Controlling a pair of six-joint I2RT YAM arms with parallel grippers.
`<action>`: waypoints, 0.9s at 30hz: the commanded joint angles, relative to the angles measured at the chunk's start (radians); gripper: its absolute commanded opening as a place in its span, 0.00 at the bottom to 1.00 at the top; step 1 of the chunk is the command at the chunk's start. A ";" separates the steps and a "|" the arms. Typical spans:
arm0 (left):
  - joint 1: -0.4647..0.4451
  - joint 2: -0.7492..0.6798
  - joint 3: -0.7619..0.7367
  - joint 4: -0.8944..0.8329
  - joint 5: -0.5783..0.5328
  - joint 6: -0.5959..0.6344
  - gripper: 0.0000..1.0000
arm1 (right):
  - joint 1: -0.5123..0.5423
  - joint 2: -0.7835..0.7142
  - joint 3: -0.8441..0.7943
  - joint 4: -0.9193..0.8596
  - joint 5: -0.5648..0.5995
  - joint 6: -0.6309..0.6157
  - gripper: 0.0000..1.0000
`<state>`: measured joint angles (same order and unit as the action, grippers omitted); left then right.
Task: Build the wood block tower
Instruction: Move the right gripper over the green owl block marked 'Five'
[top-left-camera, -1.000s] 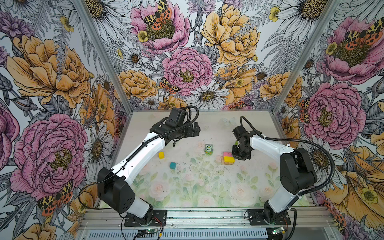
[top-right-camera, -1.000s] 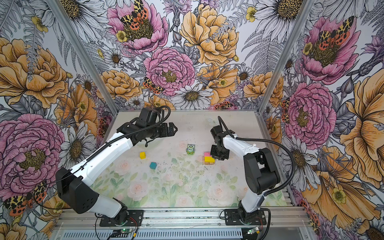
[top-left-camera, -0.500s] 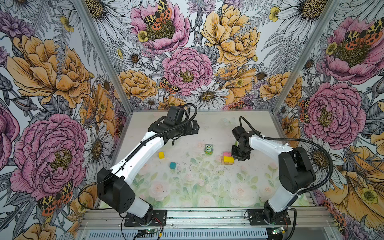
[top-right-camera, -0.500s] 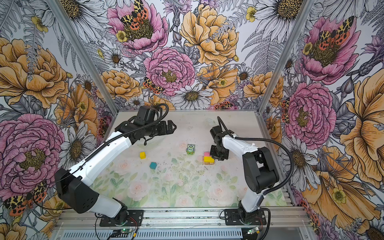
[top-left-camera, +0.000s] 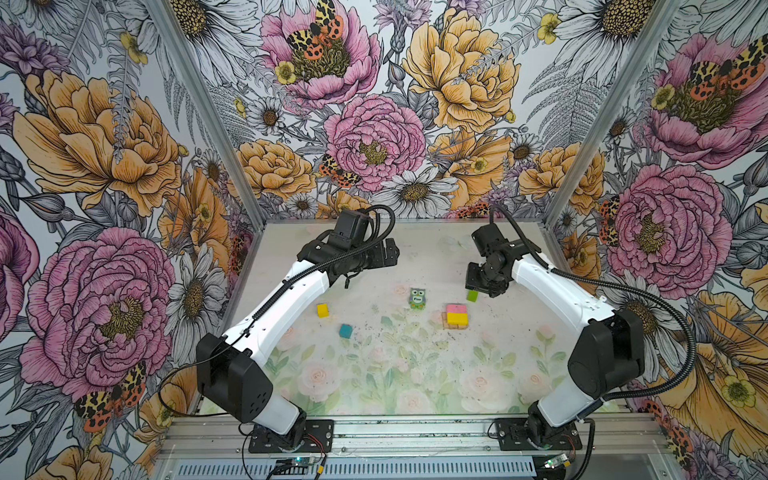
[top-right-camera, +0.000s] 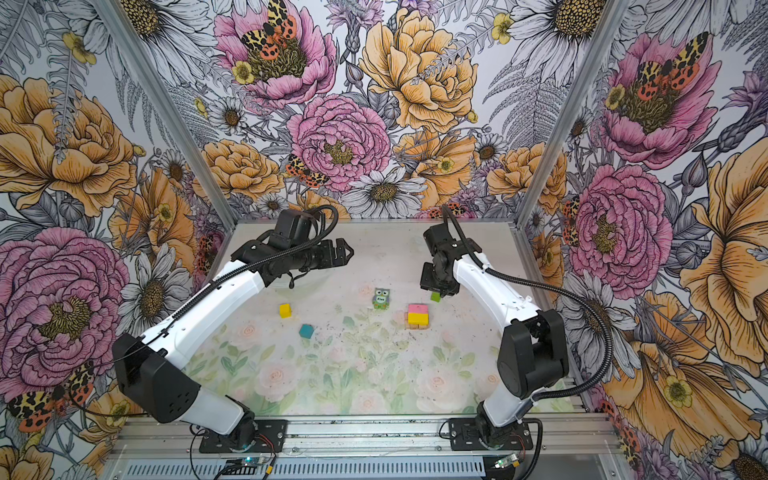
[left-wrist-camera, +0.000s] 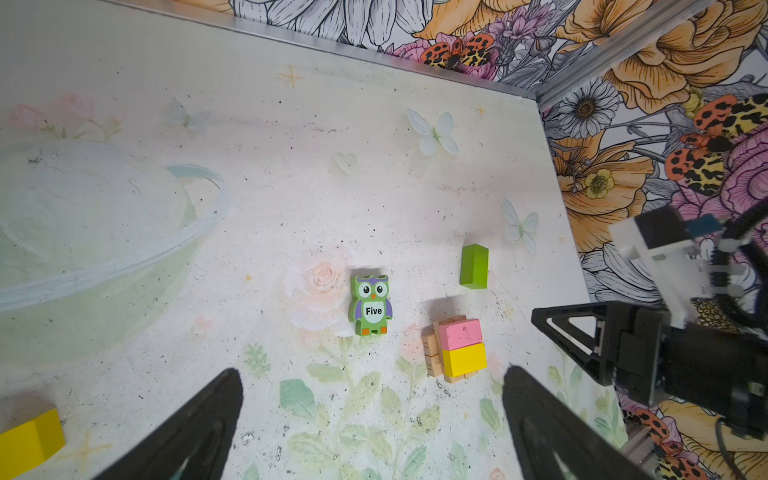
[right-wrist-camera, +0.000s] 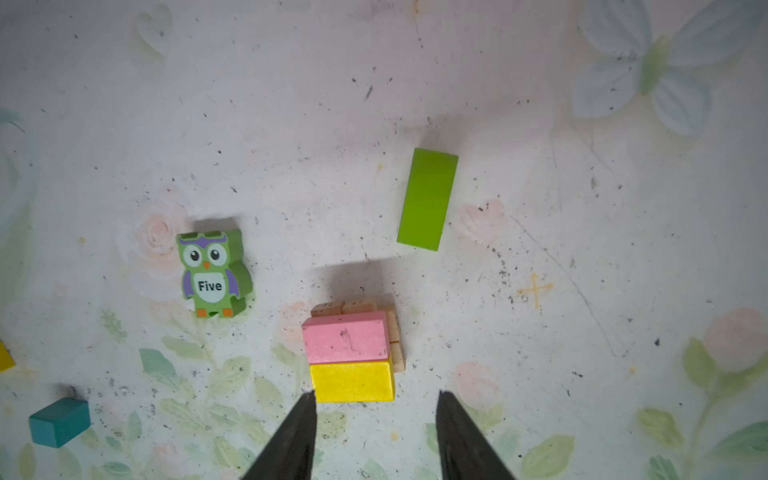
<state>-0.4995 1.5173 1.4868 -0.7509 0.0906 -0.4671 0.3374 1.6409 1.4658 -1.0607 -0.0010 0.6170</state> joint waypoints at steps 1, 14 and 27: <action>0.013 -0.034 -0.033 0.011 -0.024 0.021 0.99 | 0.026 0.051 0.089 -0.031 -0.005 -0.014 0.51; 0.194 -0.300 -0.263 0.012 -0.008 0.017 0.99 | 0.198 0.426 0.564 -0.142 0.001 0.019 0.66; 0.345 -0.388 -0.357 0.013 0.101 0.044 0.99 | 0.279 0.633 0.694 -0.215 0.058 0.093 0.93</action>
<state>-0.1669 1.1408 1.1336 -0.7517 0.1463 -0.4587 0.6102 2.2433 2.1334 -1.2469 0.0219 0.6815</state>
